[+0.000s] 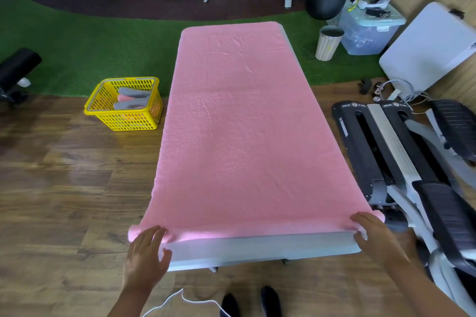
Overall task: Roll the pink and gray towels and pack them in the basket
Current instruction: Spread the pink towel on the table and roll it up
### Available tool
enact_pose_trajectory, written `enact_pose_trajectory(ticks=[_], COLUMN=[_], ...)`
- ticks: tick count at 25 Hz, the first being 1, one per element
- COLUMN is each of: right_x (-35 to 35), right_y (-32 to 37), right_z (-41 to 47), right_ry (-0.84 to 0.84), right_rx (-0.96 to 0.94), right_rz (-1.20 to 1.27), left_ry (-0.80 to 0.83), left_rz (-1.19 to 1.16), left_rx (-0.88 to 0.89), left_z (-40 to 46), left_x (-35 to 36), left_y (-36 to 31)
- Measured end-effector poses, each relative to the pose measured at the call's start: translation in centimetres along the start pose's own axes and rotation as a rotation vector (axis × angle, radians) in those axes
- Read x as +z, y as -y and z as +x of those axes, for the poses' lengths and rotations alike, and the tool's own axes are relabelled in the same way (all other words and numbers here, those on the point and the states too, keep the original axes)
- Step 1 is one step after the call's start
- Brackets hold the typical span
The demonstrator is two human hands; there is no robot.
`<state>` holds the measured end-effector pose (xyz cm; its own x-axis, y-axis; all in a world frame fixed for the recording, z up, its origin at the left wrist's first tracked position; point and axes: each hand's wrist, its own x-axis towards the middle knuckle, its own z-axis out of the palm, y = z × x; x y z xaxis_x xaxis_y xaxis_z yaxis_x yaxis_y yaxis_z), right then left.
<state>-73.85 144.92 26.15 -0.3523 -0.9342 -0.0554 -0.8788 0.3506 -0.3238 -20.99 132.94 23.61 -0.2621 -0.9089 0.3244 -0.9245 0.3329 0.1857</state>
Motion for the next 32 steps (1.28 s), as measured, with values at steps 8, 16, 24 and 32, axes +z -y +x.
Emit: enact_pose_trajectory(ticks=[8,16,24,32], right_x=[-0.2,-1.5,-0.5,-0.1], right_y=[0.6,2.3,1.1,0.2], right_z=[1.2,1.4,1.2,1.5], right_ry=[-0.011,0.007,0.065,-0.002], right_rx=[-0.120,-0.028,0.033,-0.085], right_rz=[-0.016,-0.088,0.034,-0.099], left_ry=[0.016,-0.009,0.117,0.210], left_rz=[0.085,-0.034,-0.042,-0.050], left_rx=[0.063,-0.008,-0.030,-0.027], left_z=[0.2,1.6,1.5,1.7], left_x=[-1.2,-1.5,-1.0,-2.5], left_y=[1.0,1.1,1.8,0.5])
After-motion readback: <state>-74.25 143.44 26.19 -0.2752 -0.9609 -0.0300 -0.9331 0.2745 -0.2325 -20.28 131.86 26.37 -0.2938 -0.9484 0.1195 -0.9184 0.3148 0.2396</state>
